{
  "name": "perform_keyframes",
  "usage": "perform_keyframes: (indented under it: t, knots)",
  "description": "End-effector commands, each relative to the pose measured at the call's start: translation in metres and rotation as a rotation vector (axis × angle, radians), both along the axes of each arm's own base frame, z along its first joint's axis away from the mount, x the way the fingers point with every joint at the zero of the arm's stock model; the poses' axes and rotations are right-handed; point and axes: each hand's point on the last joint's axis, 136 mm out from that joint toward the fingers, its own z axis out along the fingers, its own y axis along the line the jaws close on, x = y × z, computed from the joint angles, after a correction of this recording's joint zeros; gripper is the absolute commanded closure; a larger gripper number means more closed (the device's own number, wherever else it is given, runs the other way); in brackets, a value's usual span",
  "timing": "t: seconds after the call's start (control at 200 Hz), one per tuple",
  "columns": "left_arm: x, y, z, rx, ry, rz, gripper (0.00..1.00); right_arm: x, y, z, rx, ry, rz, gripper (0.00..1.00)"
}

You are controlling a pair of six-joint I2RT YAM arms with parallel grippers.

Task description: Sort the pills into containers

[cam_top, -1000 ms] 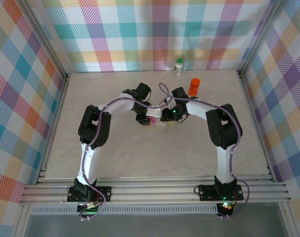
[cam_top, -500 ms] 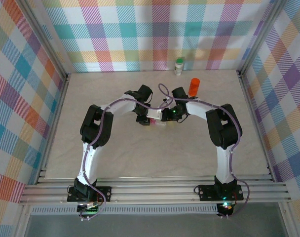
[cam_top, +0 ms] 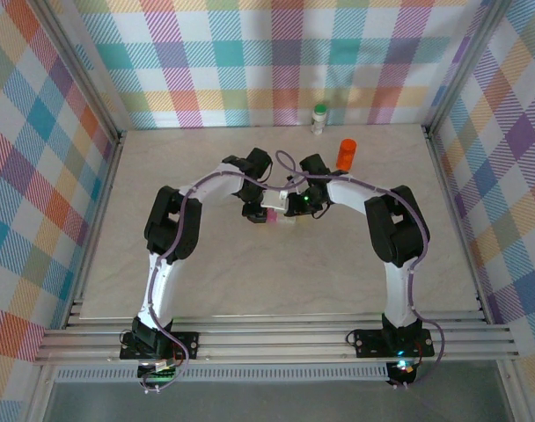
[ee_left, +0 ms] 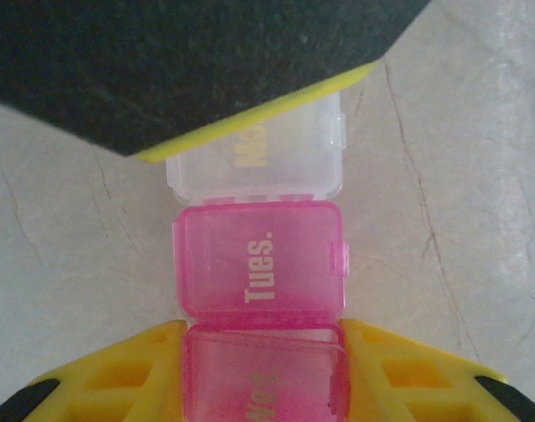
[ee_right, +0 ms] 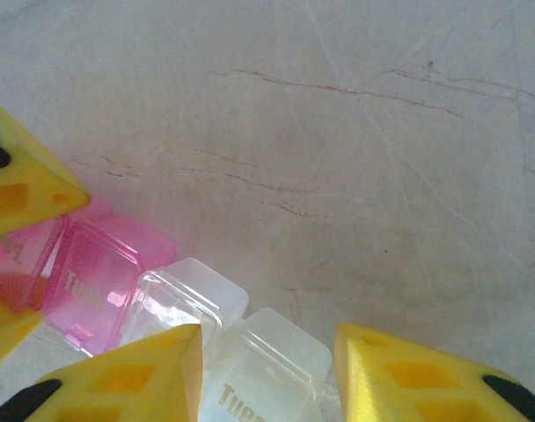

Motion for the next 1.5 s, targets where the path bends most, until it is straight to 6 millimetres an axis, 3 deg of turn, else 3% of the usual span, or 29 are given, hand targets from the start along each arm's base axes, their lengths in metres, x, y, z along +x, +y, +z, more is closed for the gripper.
perform_keyframes:
  t: [0.0, 0.22, 0.535, 0.87, 1.24, 1.495]
  knots:
    - [-0.022, 0.002, 0.014, -0.015, 0.138, 0.033, 0.6, -0.04, -0.057, -0.077, -0.329, 0.166, -0.024, 0.58]
    - [-0.025, -0.001, 0.018, -0.062, 0.208, 0.099, 0.58, -0.04, -0.057, -0.077, -0.338, 0.161, -0.02, 0.59]
    - [-0.009, -0.009, 0.024, -0.105, 0.283, 0.274, 0.61, -0.041, -0.053, -0.077, -0.354, 0.145, 0.001, 0.59]
    - [0.004, -0.001, 0.027, -0.146, 0.363, 0.423, 0.68, -0.041, -0.052, -0.077, -0.356, 0.144, 0.007, 0.59]
    - [0.004, 0.006, 0.038, -0.198, 0.486, 0.498, 0.61, -0.041, -0.051, -0.077, -0.359, 0.141, 0.011, 0.59]
    - [0.03, 0.018, 0.026, -0.19, 0.302, 0.555, 0.6, -0.042, -0.049, -0.077, -0.359, 0.14, 0.02, 0.58]
